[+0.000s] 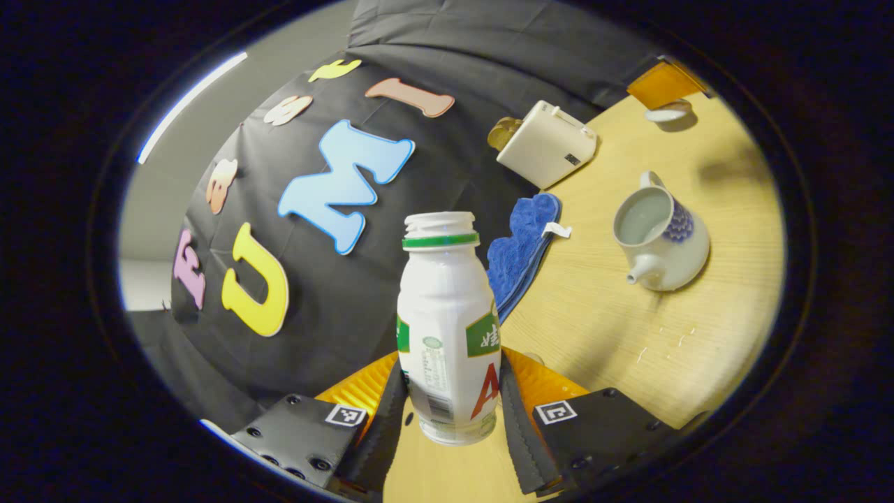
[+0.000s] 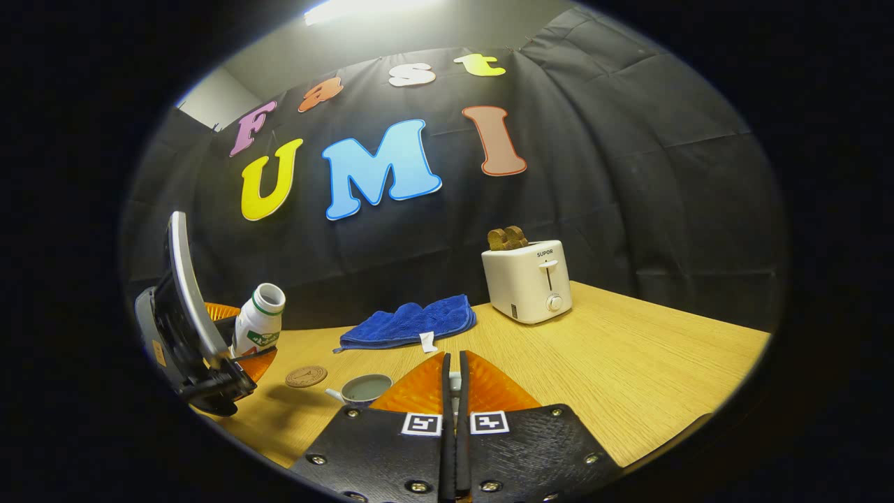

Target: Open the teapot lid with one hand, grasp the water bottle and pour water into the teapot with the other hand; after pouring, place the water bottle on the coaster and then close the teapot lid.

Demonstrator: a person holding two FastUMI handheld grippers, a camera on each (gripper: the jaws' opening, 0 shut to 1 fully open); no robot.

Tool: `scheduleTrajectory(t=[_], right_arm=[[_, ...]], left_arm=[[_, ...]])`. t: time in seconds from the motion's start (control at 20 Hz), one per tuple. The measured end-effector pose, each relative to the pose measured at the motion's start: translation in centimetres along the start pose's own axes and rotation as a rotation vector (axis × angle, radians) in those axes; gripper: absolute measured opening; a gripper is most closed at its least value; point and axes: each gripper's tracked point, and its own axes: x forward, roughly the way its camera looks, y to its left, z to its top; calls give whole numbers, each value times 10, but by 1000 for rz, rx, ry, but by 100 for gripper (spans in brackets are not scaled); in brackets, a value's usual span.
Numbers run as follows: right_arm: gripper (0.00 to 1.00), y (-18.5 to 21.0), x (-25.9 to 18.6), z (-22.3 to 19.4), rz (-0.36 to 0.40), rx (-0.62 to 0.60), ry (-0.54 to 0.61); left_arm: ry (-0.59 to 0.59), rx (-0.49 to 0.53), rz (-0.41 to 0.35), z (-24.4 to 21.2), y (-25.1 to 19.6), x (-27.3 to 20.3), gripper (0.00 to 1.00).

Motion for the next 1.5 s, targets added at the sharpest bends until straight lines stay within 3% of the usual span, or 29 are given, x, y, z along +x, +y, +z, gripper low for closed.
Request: scheduleTrajectory(t=[0.65,1.5], right_arm=[[0,-12,-6,10,-38,12,-43],[0,-16,-6,9,-40,39,-45]], left_arm=[[-75,342,8,25,-10,-3,77],[-129,607,41,39,-9,-10,77]])
